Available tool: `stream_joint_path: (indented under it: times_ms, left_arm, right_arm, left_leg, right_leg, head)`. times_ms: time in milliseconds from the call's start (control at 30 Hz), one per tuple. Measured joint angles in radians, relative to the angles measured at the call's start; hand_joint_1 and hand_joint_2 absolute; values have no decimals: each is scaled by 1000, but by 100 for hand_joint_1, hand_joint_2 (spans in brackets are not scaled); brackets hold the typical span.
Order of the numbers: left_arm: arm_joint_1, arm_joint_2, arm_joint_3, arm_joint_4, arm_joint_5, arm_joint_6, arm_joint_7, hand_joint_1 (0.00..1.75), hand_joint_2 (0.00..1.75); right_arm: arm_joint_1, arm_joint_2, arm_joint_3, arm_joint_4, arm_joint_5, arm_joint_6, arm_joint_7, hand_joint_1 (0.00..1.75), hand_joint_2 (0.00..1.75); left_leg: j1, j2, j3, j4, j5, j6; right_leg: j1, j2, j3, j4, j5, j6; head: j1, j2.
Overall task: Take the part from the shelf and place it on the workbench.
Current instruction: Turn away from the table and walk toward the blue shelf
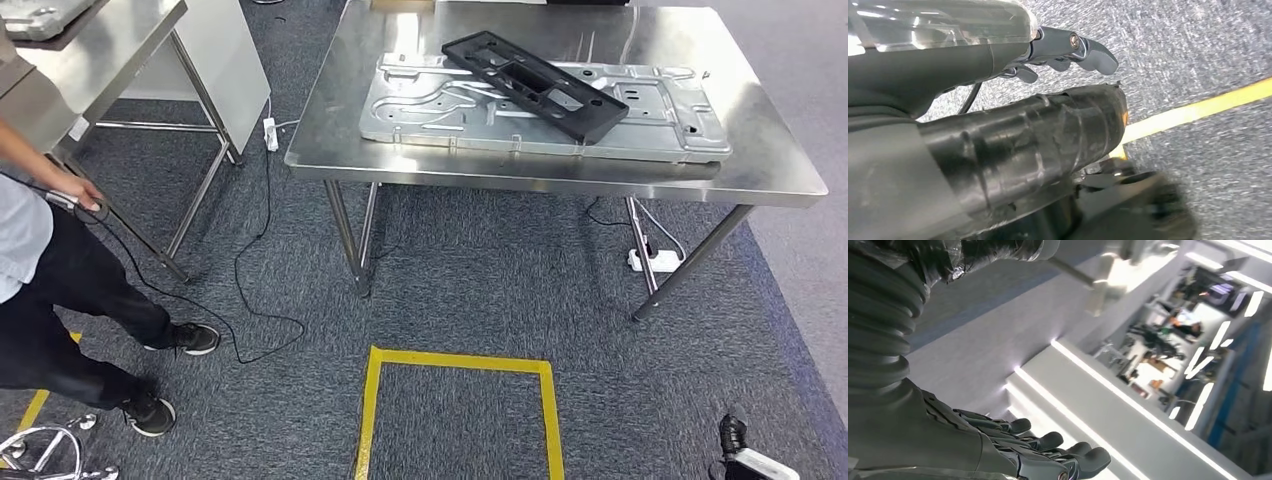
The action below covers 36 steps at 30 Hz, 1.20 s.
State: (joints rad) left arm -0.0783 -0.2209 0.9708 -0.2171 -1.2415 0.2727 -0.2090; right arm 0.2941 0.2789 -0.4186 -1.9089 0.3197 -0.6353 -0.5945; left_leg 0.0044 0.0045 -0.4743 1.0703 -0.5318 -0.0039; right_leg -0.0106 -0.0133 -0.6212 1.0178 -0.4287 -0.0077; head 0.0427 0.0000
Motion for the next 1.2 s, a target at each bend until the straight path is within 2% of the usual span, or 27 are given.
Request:
stream_joint_path:
  times_ms: [67,133,167,200,233,300,333,367,400,467,533,567,633,667,700,733,800,833,867,900,933,967,1000,1067,1100,1167,1200]
  left_arm:
    - [-2,0,0,0,-3,0,0,0,0]
    - [-2,-1,1,0,-5,-1,1,0,0]
    - [-2,-2,1,0,-6,-2,2,0,0]
    - [-2,-3,1,0,-6,-3,2,0,0]
    - [-2,-4,2,0,-6,-4,3,0,0]
    - [-2,-4,2,0,-6,-6,3,0,0]
    - [-2,-4,2,0,-6,-6,3,0,0]
    - [-2,-4,2,0,-6,-6,3,0,0]
    - [-1,-4,2,0,-6,-6,3,0,0]
    - [-2,-4,2,0,-6,-6,3,0,0]
    - [-2,-4,2,0,-7,-6,3,0,0]
    - [-3,-4,2,0,-7,-6,3,0,0]
    - [-3,-4,3,0,-7,-6,2,0,0]
    - [-3,-4,3,0,-7,-6,2,0,0]
    - [-2,-3,3,0,-7,-6,1,0,0]
    - [-1,-3,3,0,-7,-6,0,0,0]
    - [1,-3,4,0,-7,-6,0,0,0]
    - [1,-3,4,0,-8,-6,0,0,0]
    - [1,-3,4,0,-8,-6,0,0,0]
    - [0,-3,4,0,-8,-6,0,0,0]
    - [0,-3,4,0,-8,-6,1,0,0]
    - [0,-3,4,0,-8,-6,2,0,0]
    - [-2,-3,4,0,-7,-6,2,0,0]
    - [-5,-2,4,0,-7,-5,3,0,0]
    - [-7,-2,4,0,-8,-5,4,0,0]
    - [-7,-3,4,0,-9,-4,6,0,0]
    - [-8,-4,5,0,-10,-2,8,0,0]
  right_arm:
    - [-14,2,-27,33,13,4,4,0,175]
    - [-30,4,-56,71,26,14,8,0,175]
    - [-38,4,-73,92,31,21,9,0,175]
    - [-45,4,-92,113,36,29,11,0,175]
    - [-51,5,-113,134,39,38,13,0,175]
    - [-66,7,-151,177,43,55,13,0,175]
    - [-73,8,-167,198,45,63,12,0,175]
    - [-79,9,-181,216,46,69,11,0,175]
    - [-84,10,-193,231,47,73,10,0,175]
    - [-93,12,-210,252,52,80,7,0,175]
    - [-104,15,-220,263,58,87,4,0,175]
    - [-110,17,-224,268,61,89,3,0,175]
    - [-117,22,-233,279,67,91,4,0,175]
    - [-120,24,-238,287,71,92,7,0,175]
    - [-123,26,-243,295,75,94,11,0,175]
    - [-127,27,-247,304,77,95,15,0,175]
    - [-138,28,-260,333,86,94,18,0,175]
    - [-145,28,-269,356,93,91,19,0,175]
    - [-154,27,-282,386,101,88,19,0,175]
    - [-165,26,-298,422,108,85,20,0,175]
    - [-178,25,-315,464,114,82,20,0,175]
    - [-192,21,-336,517,123,76,19,0,175]
    - [-206,15,-356,576,131,68,15,0,175]
    - [-237,-6,-397,715,149,42,-2,0,175]
    - [-253,-20,-418,789,159,28,-11,0,175]
    - [-281,-51,-462,946,184,-2,-12,0,175]
    - [-291,-67,-483,1025,200,-16,-2,0,175]
  left_leg:
    - [-5,-1,55,-95,-24,11]
    - [-5,1,52,-111,-18,26]
    - [-4,3,44,-114,-7,34]
    - [-2,6,33,-117,5,43]
    - [-1,8,20,-119,18,50]
    - [-4,9,-11,-115,40,56]
    - [-6,9,-26,-111,49,55]
    - [-7,10,-42,-106,58,55]
    - [-8,10,-58,-99,66,53]
    - [-8,10,-87,-84,79,48]
    - [-11,9,-106,-66,87,39]
    - [-12,10,-113,-60,92,34]
    - [-13,9,-122,-54,101,23]
    - [-11,7,-129,-46,93,17]
    - [-10,6,-138,-27,67,11]
    - [-8,4,-150,9,26,6]
    - [-6,3,-181,126,-70,-1]
    - [-5,3,-190,181,-95,-2]
    - [-5,3,-187,215,-95,-1]
    - [-5,3,-169,215,-73,2]
    - [-7,3,-134,181,-40,7]
    - [-10,3,-84,116,-12,15]
    - [-13,3,-28,36,-1,26]
    - [-20,3,48,-90,-10,41]
    - [-22,3,58,-117,-18,44]
    - [-19,5,51,-133,-5,51]
    - [-16,6,45,-138,7,58]
  right_leg:
    - [1,-1,-9,5,15,11]
    - [0,-1,-12,3,30,23]
    - [-1,1,-17,9,21,29]
    - [-2,4,-26,30,-8,33]
    - [-3,7,-40,71,-55,37]
    - [-4,8,-71,197,-152,41]
    - [-4,8,-79,253,-171,42]
    - [-3,8,-75,285,-164,42]
    - [-3,8,-54,282,-139,41]
    - [-3,9,39,176,-95,36]
    - [0,10,132,38,-105,28]
    - [3,11,154,-1,-118,25]
    - [3,10,152,-22,-121,13]
    - [2,9,144,-24,-114,5]
    - [1,7,134,-25,-105,-4]
    - [0,6,123,-27,-95,-12]
    - [3,5,98,-25,-75,-19]
    - [6,5,83,-23,-64,-20]
    - [8,5,69,-21,-54,-20]
    - [10,4,55,-18,-45,-20]
    - [12,4,43,-15,-37,-19]
    - [14,5,34,-13,-30,-19]
    - [17,5,27,-10,-22,-16]
    - [17,2,18,-9,-7,-8]
    - [16,1,15,-9,1,-2]
    - [16,1,10,-9,8,9]
    - [15,3,4,6,-12,14]
  head:
    - [1,0]
    - [1,0]
    - [2,0]
    - [2,0]
    - [3,0]
    - [3,0]
    - [3,0]
    - [3,0]
    - [3,0]
    - [3,0]
    - [2,0]
    - [2,0]
    - [2,0]
    - [2,0]
    - [1,0]
    - [1,0]
    - [1,0]
    - [1,0]
    - [1,0]
    - [1,0]
    - [1,0]
    - [1,0]
    - [1,0]
    - [1,0]
    - [1,0]
    - [1,0]
    - [2,0]
